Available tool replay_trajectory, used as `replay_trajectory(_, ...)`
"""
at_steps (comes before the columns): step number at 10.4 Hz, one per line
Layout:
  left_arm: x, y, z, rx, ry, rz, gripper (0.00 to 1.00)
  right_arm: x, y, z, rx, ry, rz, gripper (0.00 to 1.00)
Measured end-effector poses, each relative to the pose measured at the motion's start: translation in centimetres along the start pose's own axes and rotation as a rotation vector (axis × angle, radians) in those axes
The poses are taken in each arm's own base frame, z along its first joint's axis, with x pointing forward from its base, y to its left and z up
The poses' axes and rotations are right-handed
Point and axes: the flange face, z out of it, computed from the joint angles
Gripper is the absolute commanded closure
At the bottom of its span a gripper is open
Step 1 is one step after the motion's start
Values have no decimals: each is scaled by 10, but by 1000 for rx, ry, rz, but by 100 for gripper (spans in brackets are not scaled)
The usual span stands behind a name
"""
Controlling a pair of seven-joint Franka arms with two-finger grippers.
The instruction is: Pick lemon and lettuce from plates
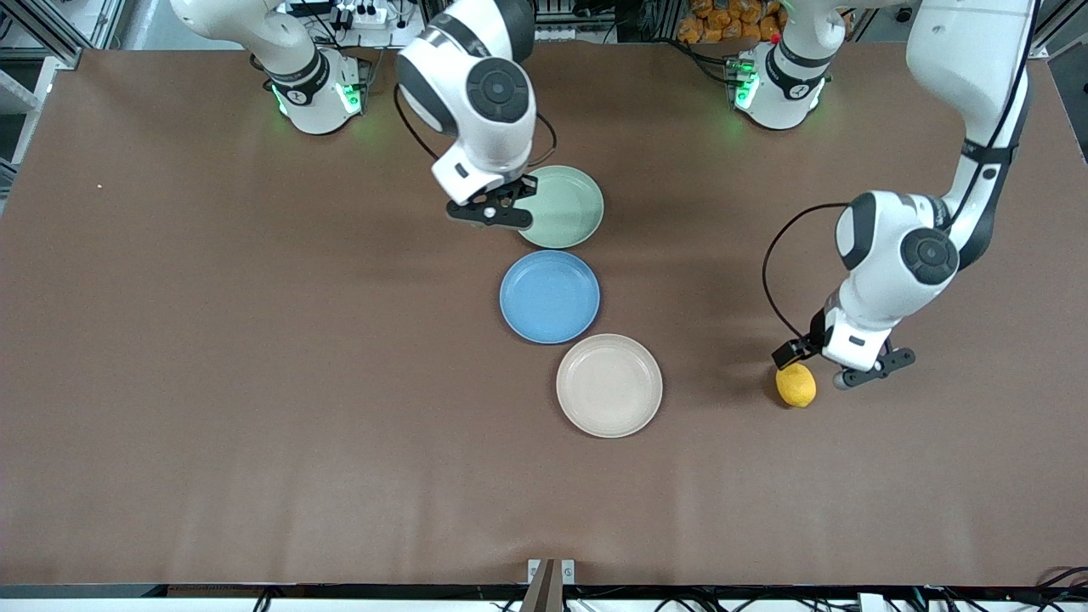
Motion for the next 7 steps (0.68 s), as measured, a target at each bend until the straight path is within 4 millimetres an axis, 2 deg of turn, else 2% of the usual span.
replay_trajectory(2, -17, -8, -14, 7, 1, 3, 0, 24, 36, -42, 9, -22, -40, 100)
replay_trajectory(4, -30, -13, -23, 11, 3, 6, 0, 50, 75, -76, 28, -32, -61, 100)
replay_trajectory(7, -34, -14, -40, 12, 9, 10, 0, 79, 141, -119, 81, -2, -34, 100)
